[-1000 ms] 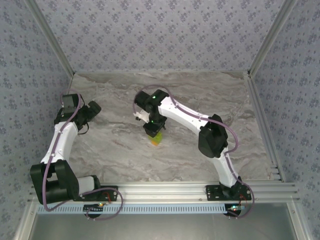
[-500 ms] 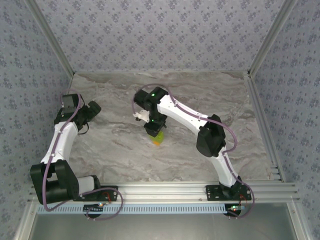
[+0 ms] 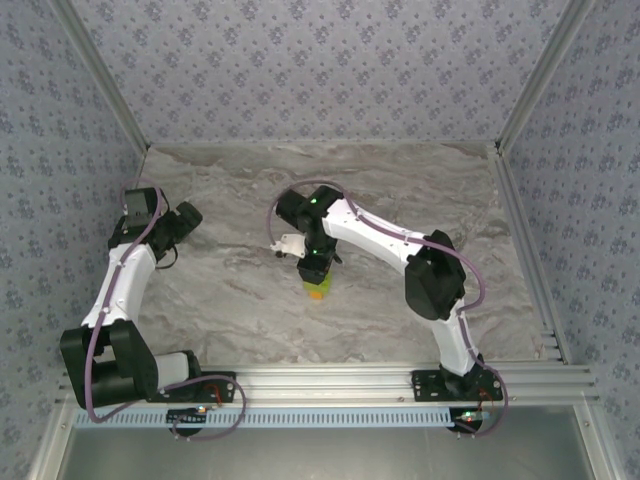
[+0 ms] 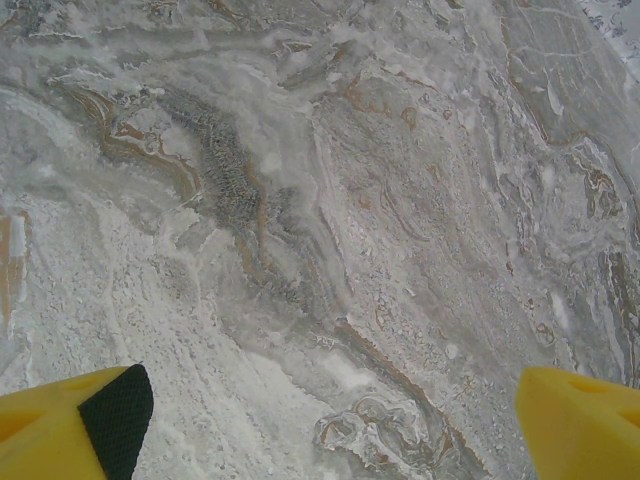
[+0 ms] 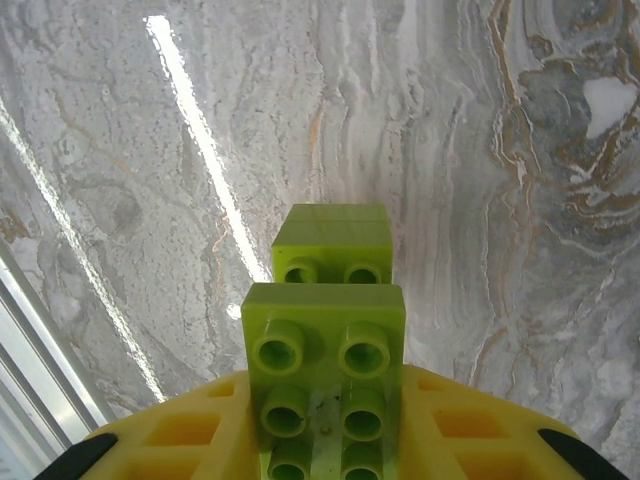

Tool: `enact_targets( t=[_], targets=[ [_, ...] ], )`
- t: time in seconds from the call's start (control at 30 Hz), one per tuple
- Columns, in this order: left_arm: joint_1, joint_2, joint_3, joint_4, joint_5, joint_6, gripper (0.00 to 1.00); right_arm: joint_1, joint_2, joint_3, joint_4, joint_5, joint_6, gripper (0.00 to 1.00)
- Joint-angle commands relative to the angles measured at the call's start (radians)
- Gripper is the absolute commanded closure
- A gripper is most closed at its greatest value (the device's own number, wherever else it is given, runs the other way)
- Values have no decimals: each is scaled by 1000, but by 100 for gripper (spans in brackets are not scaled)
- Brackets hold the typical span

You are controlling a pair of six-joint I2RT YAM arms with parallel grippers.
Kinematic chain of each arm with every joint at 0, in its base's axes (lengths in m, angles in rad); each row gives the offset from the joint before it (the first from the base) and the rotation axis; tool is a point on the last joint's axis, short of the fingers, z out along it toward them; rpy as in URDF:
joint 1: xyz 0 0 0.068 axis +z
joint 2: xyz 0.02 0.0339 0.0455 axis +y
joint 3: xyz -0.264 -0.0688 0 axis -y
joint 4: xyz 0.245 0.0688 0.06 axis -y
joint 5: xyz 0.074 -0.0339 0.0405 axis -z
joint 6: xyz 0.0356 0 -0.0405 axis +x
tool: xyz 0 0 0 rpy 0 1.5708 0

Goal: Assemble a carrot with lego

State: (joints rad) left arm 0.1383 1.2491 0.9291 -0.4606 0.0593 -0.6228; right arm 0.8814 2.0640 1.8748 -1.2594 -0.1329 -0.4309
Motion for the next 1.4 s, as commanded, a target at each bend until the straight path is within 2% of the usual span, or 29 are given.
enact_targets(
  t=[0.0,0.8,1.23,1.37],
  targets=[
    [7,0,19,-5,1,-1,5,0,-7,20,-11,-35,-83,64],
    [6,1,23,-5,2,-2,5,42,71,87,-78,12,-73,59],
    [6,1,20,-5,2,-1,5,35,-5,72,-18,5,-38,27],
    [6,1,19,-4,2,-2,5,16,-92,54,48,-4,-6,23]
  ],
)
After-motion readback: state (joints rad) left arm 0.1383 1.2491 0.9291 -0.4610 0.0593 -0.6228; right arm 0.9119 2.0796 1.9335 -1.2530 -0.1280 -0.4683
